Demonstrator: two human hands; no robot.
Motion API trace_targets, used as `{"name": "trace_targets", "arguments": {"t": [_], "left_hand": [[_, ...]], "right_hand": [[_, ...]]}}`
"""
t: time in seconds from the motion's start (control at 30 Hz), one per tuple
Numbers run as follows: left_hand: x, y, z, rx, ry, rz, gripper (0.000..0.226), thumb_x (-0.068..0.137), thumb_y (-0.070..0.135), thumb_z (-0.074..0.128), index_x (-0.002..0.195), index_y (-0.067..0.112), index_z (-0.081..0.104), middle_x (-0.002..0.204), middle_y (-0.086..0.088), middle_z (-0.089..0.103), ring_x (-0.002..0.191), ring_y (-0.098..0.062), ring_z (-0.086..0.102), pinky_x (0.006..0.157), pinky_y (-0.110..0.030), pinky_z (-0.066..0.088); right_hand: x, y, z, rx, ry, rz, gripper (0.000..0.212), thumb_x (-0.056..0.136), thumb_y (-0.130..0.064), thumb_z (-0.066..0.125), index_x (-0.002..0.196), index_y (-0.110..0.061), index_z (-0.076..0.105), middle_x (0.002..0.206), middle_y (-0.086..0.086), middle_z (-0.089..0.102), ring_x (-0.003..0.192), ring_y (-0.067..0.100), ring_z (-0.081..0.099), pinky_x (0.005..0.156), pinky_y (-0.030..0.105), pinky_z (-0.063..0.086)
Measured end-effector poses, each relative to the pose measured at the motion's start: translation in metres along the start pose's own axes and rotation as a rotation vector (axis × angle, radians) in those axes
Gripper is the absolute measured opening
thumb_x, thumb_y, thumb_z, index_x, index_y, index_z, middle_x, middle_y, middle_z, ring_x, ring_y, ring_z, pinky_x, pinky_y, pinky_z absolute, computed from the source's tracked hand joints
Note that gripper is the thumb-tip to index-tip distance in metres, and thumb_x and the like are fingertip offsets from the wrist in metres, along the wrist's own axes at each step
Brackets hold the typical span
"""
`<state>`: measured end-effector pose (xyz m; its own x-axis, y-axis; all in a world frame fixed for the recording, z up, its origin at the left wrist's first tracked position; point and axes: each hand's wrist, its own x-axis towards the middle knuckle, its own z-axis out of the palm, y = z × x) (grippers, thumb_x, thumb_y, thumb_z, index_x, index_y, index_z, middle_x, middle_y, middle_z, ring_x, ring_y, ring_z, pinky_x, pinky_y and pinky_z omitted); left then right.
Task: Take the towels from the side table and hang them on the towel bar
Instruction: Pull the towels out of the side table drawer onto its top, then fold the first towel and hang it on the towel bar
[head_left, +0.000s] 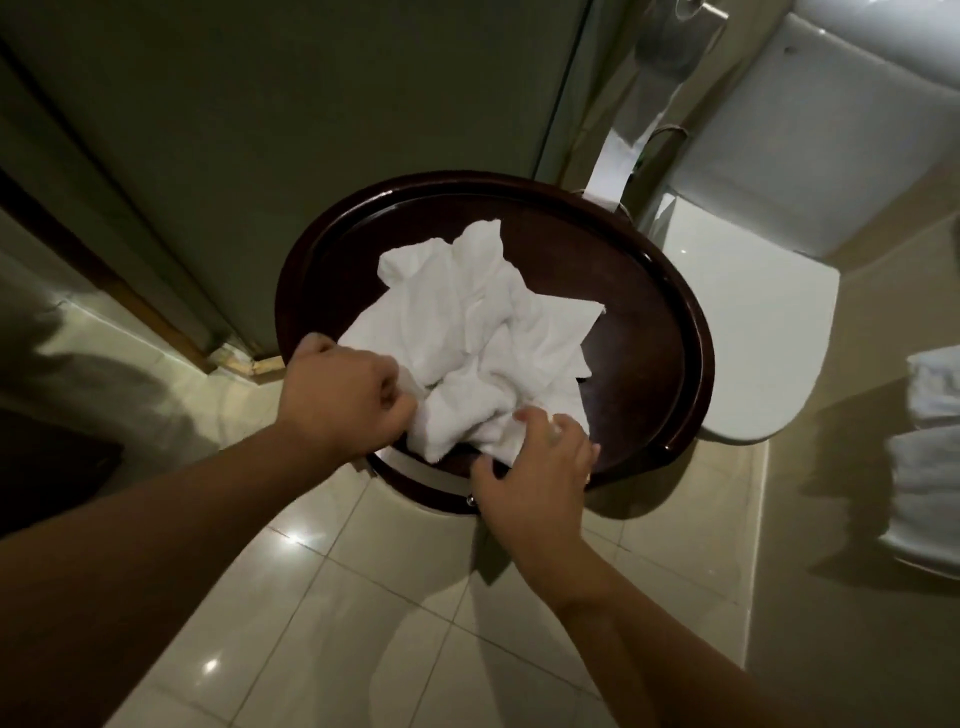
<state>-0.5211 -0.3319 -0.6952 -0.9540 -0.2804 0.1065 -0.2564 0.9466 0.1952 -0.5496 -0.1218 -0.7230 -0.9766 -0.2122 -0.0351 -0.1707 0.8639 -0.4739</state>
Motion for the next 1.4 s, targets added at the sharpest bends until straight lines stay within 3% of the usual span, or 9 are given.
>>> {"name": "trace_targets", "arguments": {"t": [0.1,0.23,0.4,0.6,0.87,1.03,1.1,1.17,1.4], "left_hand": [[0.037,0.015,-0.008,-0.114,0.085,-0.079,0.044,0.08,0.059,0.049,0.111,0.029,0.059,0.099,0.001,0.062,0.097,-0.024,0.059,0.093,-0.046,0.04],[0.051,0.037,0.025,-0.049,-0.197,-0.159,0.085,0.084,0.081,0.033,0.158,0.042,0.015,0.151,-0.006,0.045,0.137,-0.034,0.042,0.104,-0.058,0.041],[0.031,0.047,0.049,-0.159,-0.175,-0.22,0.063,0.088,0.06,0.05,0.146,0.037,0.04,0.143,-0.007,0.045,0.135,-0.035,0.034,0.1,-0.055,0.045],[0.009,0.05,0.041,-0.045,-0.293,-0.402,0.072,0.075,0.064,0.062,0.135,0.044,0.027,0.164,-0.014,-0.014,0.144,-0.047,0.013,0.109,-0.054,0.04],[-0.09,0.085,-0.013,-0.375,-0.2,-0.671,0.04,0.084,0.058,0.062,0.116,0.039,0.049,0.121,0.0,0.047,0.108,-0.023,0.054,0.085,-0.033,0.048],[-0.119,0.056,-0.135,-0.364,-0.152,-0.668,0.047,0.075,0.064,0.058,0.114,0.041,0.046,0.122,0.008,0.039,0.113,-0.016,0.046,0.08,-0.03,0.041],[-0.111,0.027,-0.203,-0.344,-0.004,-0.616,0.058,0.065,0.068,0.055,0.114,0.039,0.048,0.126,0.009,0.043,0.115,-0.018,0.049,0.08,-0.03,0.041],[-0.102,-0.007,-0.286,-0.309,0.144,-0.622,0.054,0.063,0.064,0.059,0.108,0.034,0.056,0.123,0.008,0.049,0.114,-0.021,0.052,0.076,-0.03,0.039],[-0.079,-0.101,-0.554,-0.203,0.56,-0.641,0.047,0.07,0.051,0.071,0.112,0.033,0.058,0.122,0.001,0.054,0.11,-0.023,0.052,0.082,-0.035,0.048]], "right_hand": [[0.029,-0.031,-0.006,0.285,-0.036,0.007,0.079,0.084,-0.058,0.063,0.15,-0.039,0.023,0.162,0.01,0.021,0.153,0.032,0.013,0.124,0.056,0.011],[0.054,-0.033,0.015,0.246,-0.276,0.052,0.095,0.082,-0.062,0.065,0.153,-0.053,0.002,0.16,0.007,0.033,0.148,0.032,0.033,0.117,0.064,0.031],[0.059,-0.033,0.028,0.207,-0.265,0.062,0.068,0.076,-0.052,0.059,0.14,-0.046,0.039,0.128,0.004,0.058,0.118,0.027,0.057,0.105,0.061,0.045],[0.041,-0.043,0.008,0.125,-0.45,0.014,0.049,0.076,-0.033,0.063,0.124,-0.037,0.055,0.12,0.007,0.052,0.111,0.031,0.055,0.101,0.056,0.047],[-0.019,-0.057,-0.03,-0.11,-0.592,-0.032,0.026,0.095,-0.043,0.047,0.112,-0.033,0.063,0.121,0.0,0.063,0.111,0.028,0.062,0.101,0.046,0.049],[-0.065,-0.123,-0.1,-0.207,-0.547,-0.291,0.054,0.083,-0.054,0.047,0.137,-0.047,0.044,0.146,0.001,0.042,0.134,0.028,0.048,0.104,0.046,0.045],[-0.058,-0.184,-0.128,-0.19,-0.374,-0.454,0.069,0.063,-0.05,0.07,0.128,-0.046,0.047,0.128,0.001,0.054,0.105,0.026,0.069,0.073,0.045,0.061],[-0.053,-0.254,-0.167,-0.156,-0.344,-0.593,0.054,0.065,-0.049,0.06,0.118,-0.043,0.051,0.113,0.004,0.053,0.087,0.027,0.071,0.056,0.042,0.06],[-0.038,-0.514,-0.331,-0.097,-0.137,-1.054,0.054,0.087,-0.036,0.059,0.14,-0.041,0.048,0.134,0.008,0.045,0.124,0.033,0.046,0.094,0.046,0.049]]}}
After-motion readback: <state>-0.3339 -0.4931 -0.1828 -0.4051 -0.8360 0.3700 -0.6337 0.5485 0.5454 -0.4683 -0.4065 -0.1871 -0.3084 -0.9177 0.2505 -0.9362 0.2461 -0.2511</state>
